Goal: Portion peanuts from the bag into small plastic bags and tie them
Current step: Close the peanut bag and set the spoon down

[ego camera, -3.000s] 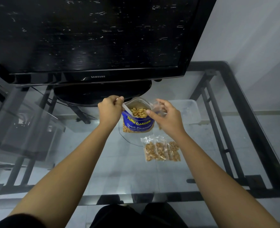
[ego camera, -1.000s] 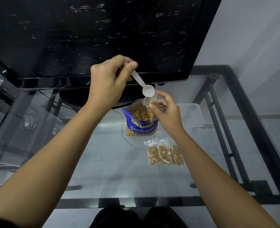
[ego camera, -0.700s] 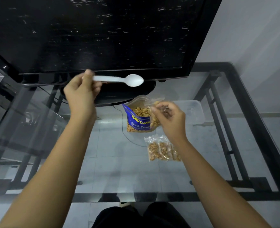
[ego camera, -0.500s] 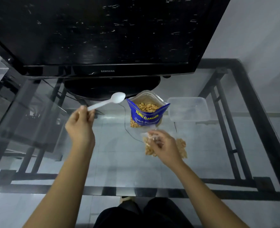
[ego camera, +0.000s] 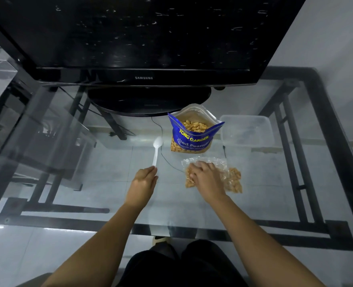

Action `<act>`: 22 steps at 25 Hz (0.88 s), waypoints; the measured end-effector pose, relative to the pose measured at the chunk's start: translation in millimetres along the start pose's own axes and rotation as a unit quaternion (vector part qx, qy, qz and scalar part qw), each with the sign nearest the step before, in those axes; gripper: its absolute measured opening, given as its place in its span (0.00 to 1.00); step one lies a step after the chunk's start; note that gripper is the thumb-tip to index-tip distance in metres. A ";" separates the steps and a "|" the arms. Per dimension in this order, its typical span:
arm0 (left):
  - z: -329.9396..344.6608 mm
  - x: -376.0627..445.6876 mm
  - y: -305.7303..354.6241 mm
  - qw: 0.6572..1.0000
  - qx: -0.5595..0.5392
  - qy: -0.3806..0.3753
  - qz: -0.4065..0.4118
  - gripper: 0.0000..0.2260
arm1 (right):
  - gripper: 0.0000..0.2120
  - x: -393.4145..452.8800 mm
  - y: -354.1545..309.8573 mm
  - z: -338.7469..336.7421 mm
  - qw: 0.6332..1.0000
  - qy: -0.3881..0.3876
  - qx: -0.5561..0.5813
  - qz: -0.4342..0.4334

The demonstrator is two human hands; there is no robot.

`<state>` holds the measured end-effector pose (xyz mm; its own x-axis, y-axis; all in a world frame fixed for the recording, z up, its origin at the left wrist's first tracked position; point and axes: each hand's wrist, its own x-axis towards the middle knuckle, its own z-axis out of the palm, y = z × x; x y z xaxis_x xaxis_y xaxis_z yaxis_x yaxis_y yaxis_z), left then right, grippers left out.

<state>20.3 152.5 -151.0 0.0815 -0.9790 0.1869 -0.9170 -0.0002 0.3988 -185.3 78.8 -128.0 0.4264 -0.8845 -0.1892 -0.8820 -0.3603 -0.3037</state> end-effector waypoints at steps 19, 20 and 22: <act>-84.3 143.3 48.2 0.972 -0.226 -0.051 -0.042 0.26 | 0.29 8.8 14.9 -87.0 0.897 0.281 0.333 0.074; -90.8 155.4 50.0 0.974 -0.206 -0.089 -0.011 0.26 | 0.32 20.1 20.4 -102.3 0.912 0.232 0.331 0.064; -99.7 174.5 50.3 0.978 -0.138 -0.139 0.069 0.22 | 0.32 39.8 29.7 -128.0 0.951 0.107 0.288 0.018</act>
<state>27.3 1.9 -8.8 -0.1809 -0.9833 0.0198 -0.7678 0.1538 0.6219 -220.2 -5.0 -24.9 0.2930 -0.9555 -0.0328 -0.6130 -0.1614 -0.7734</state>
